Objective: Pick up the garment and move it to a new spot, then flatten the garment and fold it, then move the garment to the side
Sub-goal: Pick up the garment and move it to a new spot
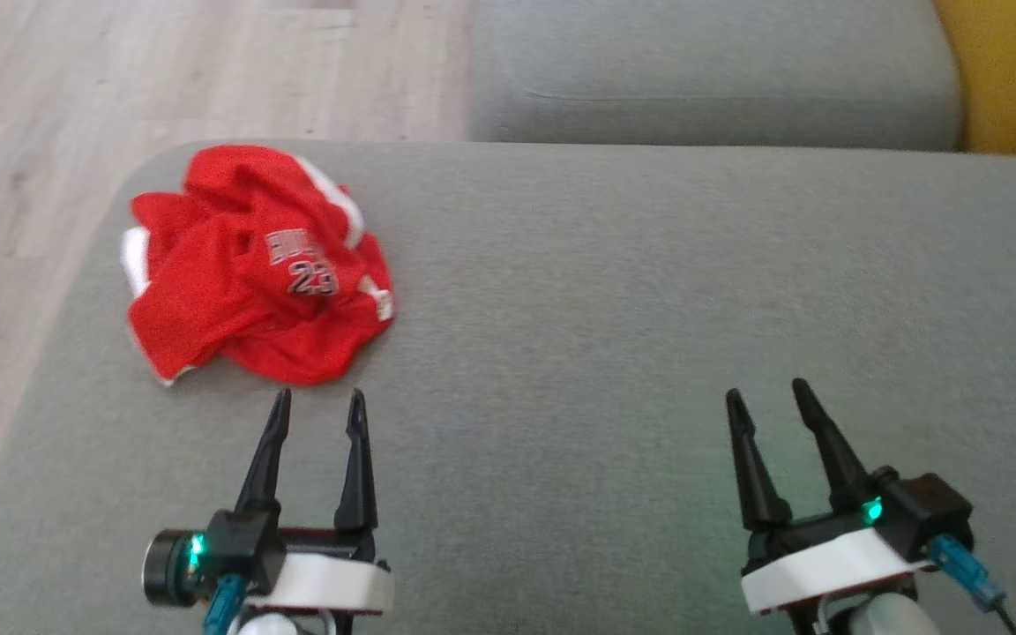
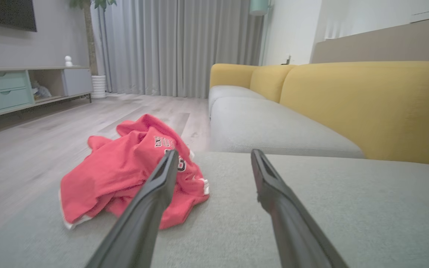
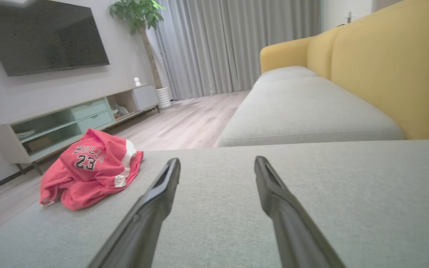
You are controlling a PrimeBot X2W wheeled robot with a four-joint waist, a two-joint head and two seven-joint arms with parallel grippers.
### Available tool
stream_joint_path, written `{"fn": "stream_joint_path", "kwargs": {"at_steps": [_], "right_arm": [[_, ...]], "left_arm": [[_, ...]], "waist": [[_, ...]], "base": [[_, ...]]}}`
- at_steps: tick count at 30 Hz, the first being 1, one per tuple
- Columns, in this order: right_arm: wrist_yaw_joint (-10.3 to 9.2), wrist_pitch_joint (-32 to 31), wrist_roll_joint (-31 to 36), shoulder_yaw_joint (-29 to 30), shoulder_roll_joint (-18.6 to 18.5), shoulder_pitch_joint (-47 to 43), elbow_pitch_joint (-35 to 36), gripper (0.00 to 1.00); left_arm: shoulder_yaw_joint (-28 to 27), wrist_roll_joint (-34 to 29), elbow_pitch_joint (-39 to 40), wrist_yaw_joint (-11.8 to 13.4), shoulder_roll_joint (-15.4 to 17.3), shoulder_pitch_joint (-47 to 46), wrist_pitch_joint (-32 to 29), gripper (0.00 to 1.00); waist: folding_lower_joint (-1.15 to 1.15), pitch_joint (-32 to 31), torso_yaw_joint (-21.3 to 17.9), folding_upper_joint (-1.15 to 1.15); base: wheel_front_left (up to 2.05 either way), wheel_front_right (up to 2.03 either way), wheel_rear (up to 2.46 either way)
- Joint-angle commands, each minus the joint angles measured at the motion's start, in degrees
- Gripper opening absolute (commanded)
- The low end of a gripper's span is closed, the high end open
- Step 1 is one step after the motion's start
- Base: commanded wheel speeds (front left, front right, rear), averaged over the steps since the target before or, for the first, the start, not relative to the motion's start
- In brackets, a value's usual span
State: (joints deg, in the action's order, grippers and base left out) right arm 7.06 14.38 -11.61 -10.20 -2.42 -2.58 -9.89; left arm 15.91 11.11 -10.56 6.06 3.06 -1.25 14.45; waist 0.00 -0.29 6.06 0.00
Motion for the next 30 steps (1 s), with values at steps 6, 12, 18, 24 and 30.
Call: {"fn": "stream_joint_path", "kwargs": {"at_steps": [6, 12, 18, 24, 30], "right_arm": [[0.43, 0.6, 0.5, -3.7, -0.5, 1.1, 2.1, 1.0], [0.43, 0.6, 0.1, -5.1, -0.5, 0.5, 2.5, 1.0], [0.43, 0.6, -0.6, -5.8, -0.5, 0.0, 2.3, 1.0], [0.43, 0.6, -0.9, -6.1, -0.5, 0.0, 2.1, 1.0], [0.43, 0.6, -0.9, -6.9, -0.5, 0.4, 1.9, 1.0]], "left_arm": [[-2.7, 0.0, 2.1, 0.2, -0.2, 0.0, 0.5, 1.0], [-2.5, -0.4, 2.4, 0.0, -0.2, 0.7, 0.5, 1.0], [-2.5, -0.8, 2.6, -0.4, -0.2, 1.3, 0.5, 1.0], [-2.8, -1.0, 3.1, -0.6, -0.2, 1.7, 0.5, 1.0], [-4.0, -1.3, 2.5, -1.3, -0.2, 1.5, 0.5, 1.0]], "waist": [[0.0, -1.2, 6.1, 0.0], [0.0, -1.8, 10.8, 0.0], [0.0, -2.5, 14.6, 0.0], [0.0, -2.7, 16.1, 0.0], [0.0, -2.3, 14.6, 0.0]], "base": [[0.0, 0.0, 0.0], [0.0, 0.0, 0.0], [0.0, 0.0, 0.0], [0.0, 0.0, 0.0], [0.0, 0.0, 0.0]]}}
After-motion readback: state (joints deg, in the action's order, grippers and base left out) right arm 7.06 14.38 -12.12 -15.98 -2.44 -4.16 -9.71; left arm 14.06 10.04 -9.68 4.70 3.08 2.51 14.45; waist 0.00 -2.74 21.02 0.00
